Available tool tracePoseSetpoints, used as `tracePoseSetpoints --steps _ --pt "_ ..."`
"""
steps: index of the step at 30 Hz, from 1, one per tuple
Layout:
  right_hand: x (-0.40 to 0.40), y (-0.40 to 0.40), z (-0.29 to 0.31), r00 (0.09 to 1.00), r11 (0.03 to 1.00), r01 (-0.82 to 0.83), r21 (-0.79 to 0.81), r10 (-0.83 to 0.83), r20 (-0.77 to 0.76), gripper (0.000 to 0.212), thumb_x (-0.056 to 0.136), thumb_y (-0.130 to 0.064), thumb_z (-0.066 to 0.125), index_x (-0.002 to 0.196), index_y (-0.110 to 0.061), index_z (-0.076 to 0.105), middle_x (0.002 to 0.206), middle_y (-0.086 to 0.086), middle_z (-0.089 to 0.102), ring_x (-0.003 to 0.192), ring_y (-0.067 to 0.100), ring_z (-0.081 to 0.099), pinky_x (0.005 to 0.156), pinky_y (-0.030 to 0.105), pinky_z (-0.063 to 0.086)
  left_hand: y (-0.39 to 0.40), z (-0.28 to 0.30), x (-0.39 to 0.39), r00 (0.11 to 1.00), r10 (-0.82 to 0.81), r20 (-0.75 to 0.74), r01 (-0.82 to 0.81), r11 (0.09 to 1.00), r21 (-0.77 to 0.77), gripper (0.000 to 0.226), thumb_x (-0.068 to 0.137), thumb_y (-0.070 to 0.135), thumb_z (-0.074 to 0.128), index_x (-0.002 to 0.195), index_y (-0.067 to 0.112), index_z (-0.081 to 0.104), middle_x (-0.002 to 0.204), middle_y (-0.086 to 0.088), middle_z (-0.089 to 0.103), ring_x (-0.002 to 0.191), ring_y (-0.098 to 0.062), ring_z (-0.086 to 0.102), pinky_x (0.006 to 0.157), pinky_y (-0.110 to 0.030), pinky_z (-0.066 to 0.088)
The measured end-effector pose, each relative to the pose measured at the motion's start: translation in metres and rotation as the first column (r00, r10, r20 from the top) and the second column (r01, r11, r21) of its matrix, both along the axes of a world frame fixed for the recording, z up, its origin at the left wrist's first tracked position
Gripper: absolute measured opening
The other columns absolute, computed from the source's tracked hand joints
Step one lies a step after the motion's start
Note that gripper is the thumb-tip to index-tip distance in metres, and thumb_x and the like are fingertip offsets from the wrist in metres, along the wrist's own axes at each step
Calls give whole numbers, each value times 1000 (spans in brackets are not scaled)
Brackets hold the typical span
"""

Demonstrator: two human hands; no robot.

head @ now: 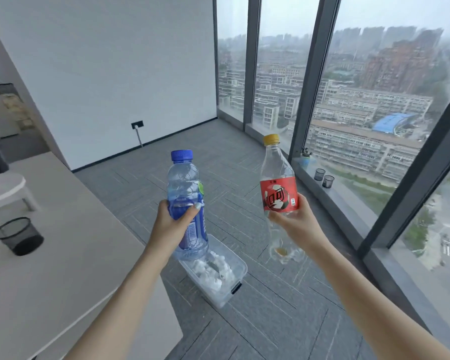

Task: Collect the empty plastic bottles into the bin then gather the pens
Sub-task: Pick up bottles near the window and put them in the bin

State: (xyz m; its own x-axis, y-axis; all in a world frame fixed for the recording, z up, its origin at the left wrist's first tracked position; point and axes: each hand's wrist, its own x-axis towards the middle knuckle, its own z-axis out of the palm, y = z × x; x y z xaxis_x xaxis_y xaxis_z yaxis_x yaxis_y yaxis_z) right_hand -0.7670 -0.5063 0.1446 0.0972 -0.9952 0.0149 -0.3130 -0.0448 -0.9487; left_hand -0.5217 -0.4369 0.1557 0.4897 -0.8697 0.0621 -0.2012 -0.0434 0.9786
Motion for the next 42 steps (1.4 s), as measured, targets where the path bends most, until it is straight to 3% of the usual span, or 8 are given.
tracePoseSetpoints --steps 11,20,28,34,36,38,40,42 --pt "91 -64 -50 999 993 -38 112 40 -18 68 76 -25 75 131 -23 35 99 -19 55 91 -2 54 81 24 42 -57 -53 98 999 39 -11 -37 991 126 39 80 31 69 107 16 46 95 6 60 87 -14 59 76 -28 44" --pt "139 -187 -117 985 962 -130 242 152 -76 60 75 -25 76 121 -27 38 102 -11 57 88 0 56 72 18 44 -148 -124 129 990 131 -54 -113 958 263 40 81 30 69 109 13 46 92 10 58 89 -15 58 72 -25 44" --pt "164 -330 -171 937 905 -193 380 285 -202 64 70 -32 79 121 -22 40 107 -5 61 88 7 61 74 27 53 -273 -188 135 965 230 -129 -158 895 417 43 79 37 70 110 17 50 109 0 63 97 -15 62 84 -31 48" --pt "205 -390 -252 894 809 -226 542 393 -214 60 72 -32 79 114 -20 38 95 -7 58 73 -1 56 56 11 46 -319 -255 140 961 261 -95 -173 830 531 38 79 38 69 106 24 47 99 9 61 89 -7 60 82 -30 47" --pt "218 -397 -296 891 789 -202 580 393 -225 57 70 -32 79 109 -22 39 96 -6 59 74 2 57 61 14 50 -334 -290 144 958 277 -79 -184 799 573 36 79 39 68 103 24 46 93 15 59 85 -5 59 81 -30 46" --pt "228 -400 -348 880 779 -162 606 392 -268 58 64 -38 80 107 -24 44 101 -1 61 86 13 61 79 32 55 -346 -329 147 954 293 -67 -189 758 624 37 78 41 69 103 22 49 93 12 60 87 -9 60 78 -30 45" --pt "233 -401 -399 843 787 -87 610 385 -376 64 57 -49 78 109 -24 50 108 3 60 102 24 57 95 43 46 -357 -373 150 958 282 -56 -174 725 667 37 76 42 69 102 19 54 98 3 62 89 -15 62 71 -28 44" --pt "232 -400 -446 809 769 -24 639 390 -439 72 58 -52 77 118 -23 50 116 7 55 112 30 51 102 42 38 -363 -415 156 964 265 -37 -160 681 714 41 74 46 69 99 16 58 102 -4 63 88 -18 63 61 -25 42"
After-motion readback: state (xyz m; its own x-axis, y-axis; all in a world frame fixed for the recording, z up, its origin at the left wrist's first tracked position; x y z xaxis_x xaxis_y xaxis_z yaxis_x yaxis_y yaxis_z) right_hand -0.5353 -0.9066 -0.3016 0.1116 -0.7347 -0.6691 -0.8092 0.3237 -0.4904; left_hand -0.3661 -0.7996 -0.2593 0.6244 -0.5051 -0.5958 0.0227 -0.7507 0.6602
